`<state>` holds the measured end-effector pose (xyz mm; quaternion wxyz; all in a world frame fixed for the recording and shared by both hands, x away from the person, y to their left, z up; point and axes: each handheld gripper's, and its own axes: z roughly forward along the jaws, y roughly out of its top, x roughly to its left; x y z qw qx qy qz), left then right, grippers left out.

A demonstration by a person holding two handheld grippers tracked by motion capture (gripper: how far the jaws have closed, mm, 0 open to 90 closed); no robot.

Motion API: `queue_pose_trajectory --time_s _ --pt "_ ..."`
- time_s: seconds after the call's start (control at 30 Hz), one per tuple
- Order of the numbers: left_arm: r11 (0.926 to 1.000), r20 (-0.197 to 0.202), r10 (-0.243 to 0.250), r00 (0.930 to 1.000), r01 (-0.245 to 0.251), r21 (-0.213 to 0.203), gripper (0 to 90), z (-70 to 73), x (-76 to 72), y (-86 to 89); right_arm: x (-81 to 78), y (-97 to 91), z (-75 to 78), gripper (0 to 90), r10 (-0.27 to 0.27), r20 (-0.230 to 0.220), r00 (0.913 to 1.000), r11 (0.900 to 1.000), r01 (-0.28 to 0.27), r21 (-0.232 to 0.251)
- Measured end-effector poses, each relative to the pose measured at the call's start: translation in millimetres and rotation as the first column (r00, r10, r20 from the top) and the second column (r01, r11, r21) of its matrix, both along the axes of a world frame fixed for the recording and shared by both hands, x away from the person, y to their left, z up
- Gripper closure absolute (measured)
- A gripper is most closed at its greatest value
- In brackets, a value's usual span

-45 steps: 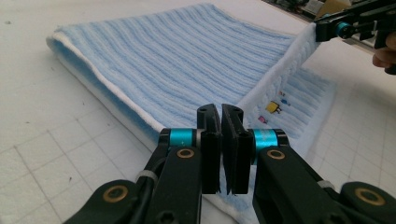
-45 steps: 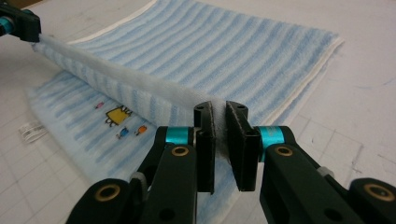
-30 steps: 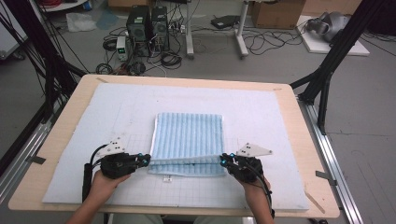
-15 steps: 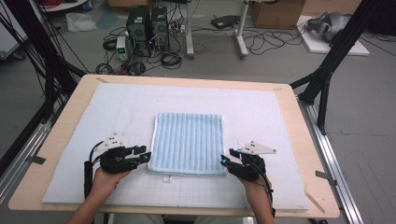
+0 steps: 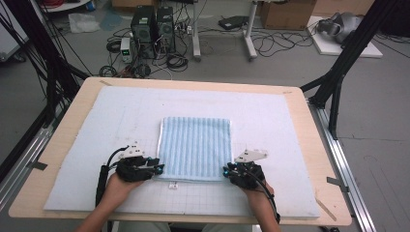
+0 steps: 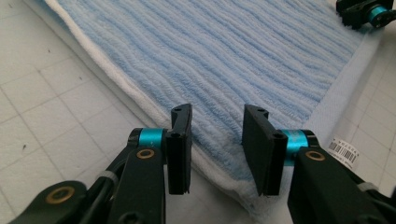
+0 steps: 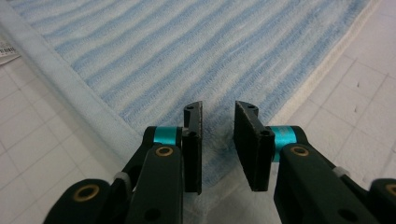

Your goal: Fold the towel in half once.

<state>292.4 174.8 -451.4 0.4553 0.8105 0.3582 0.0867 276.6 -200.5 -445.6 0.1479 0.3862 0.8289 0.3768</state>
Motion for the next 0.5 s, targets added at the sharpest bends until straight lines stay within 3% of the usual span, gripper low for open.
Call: queue_pose_trajectory --time_s 0.13,0.27,0.33,0.43,0.5 --pt "0.9984 0.007 -0.032 0.9995 0.031 0.046 64.0 2.4 -6.2 1.3 -5.3 0.4 1.1 73.1 0.018 -0.010 0.9998 0.9997 -0.018 -0.018" --pt "0.9976 -0.022 -0.039 0.9990 0.040 0.056 63.0 5.3 -9.8 5.3 -8.7 -0.2 2.6 68.3 0.040 -0.014 0.9991 0.9989 -0.041 -0.025" --pt "0.9988 -0.023 -0.030 0.9993 0.031 0.038 61.4 7.3 -7.0 7.0 -6.3 -1.6 5.0 64.1 0.044 -0.016 0.9989 0.9990 -0.044 0.005" --pt "0.9976 0.011 0.016 0.9998 -0.015 -0.067 57.7 13.9 5.5 13.3 0.5 -7.1 12.9 62.4 0.025 0.029 0.9993 0.9949 -0.028 0.097" --pt "0.9940 0.041 0.020 0.9990 -0.015 -0.109 55.9 17.0 14.5 16.5 7.0 -10.8 17.3 60.6 0.005 0.056 0.9984 0.9912 -0.012 0.132"
